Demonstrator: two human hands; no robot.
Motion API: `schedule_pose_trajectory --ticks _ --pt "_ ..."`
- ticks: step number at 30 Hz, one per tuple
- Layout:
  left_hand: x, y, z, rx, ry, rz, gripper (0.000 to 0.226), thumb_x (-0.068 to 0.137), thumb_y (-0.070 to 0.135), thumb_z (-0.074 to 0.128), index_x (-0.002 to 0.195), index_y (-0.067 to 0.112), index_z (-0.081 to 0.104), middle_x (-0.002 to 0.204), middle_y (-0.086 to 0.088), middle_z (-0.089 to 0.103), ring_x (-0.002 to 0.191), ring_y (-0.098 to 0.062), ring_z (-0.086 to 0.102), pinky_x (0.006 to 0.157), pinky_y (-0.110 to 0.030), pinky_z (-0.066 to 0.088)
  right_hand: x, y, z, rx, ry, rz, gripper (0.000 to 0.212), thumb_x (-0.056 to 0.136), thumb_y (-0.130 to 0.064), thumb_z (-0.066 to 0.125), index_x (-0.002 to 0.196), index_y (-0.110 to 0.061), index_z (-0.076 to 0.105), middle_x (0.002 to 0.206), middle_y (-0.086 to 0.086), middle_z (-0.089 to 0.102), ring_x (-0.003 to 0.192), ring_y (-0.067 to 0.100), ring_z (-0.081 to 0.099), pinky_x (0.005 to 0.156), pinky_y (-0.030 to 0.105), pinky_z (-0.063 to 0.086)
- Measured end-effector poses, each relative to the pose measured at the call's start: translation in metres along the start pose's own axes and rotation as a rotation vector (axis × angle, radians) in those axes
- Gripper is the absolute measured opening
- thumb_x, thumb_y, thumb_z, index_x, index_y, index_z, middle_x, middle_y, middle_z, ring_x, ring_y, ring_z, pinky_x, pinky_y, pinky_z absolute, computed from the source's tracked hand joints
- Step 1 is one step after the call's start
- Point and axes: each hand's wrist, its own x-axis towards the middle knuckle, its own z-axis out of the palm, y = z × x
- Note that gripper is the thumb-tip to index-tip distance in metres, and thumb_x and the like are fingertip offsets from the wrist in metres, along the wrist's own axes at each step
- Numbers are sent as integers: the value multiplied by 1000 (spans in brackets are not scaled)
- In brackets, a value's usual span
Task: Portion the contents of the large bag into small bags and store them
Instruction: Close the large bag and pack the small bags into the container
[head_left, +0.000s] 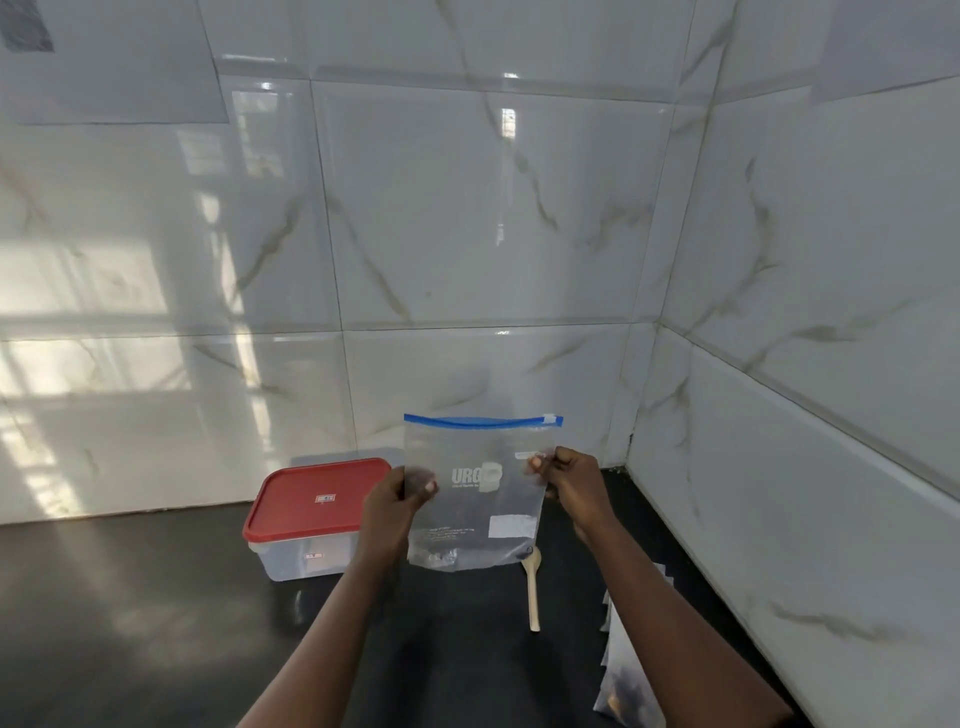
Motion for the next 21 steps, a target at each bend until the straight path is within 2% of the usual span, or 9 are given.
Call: schedule_pose_trajectory --ticks 3,5,9,12,18,21 --pt "17 -1 12 56 12 -16 4 84 10 65 86 13 67 84 -2 68 79 -17 62 70 -22 47 24 -1 -4 -60 44 1 11 89 -12 62 80 -17 66 81 3 68 73 14 60 70 27 50" --pt "34 -3 22 115 1 -33 3 83 11 67 86 13 66 83 1 66 77 -13 59 67 -15 43 42 1 -8 -69 75 -6 15 88 -11 64 75 -19 64 77 3 67 69 14 57 66 25 48" --pt "68 -12 43 190 -14 -62 5 82 10 68 85 14 65 83 1 64 79 -13 58 69 -17 44 77 9 -11 -83 115 3 21 87 -10 65 70 -22 62 73 4 66 63 12 54 63 24 47" --pt "85 -21 56 202 -4 -88 7 83 8 66 90 9 66 84 0 63 81 -13 56 61 -8 37 99 20 -10 -96 140 33 21 88 -12 65 70 -23 61 76 5 66 64 13 53 61 22 45" --pt "111 -42 74 214 16 -136 10 84 10 66 92 12 62 93 -2 64 88 -16 57 74 -23 38 130 46 -8 -134 167 54 20 89 -13 64 71 -21 60 78 6 66 67 15 55 59 19 43" --pt "118 -48 77 153 50 -195 27 82 12 69 107 12 59 97 -2 62 92 -20 59 78 -26 41 139 54 -5 -176 198 51 7 87 -17 67 87 -11 63 84 6 64 79 19 58 65 22 44"
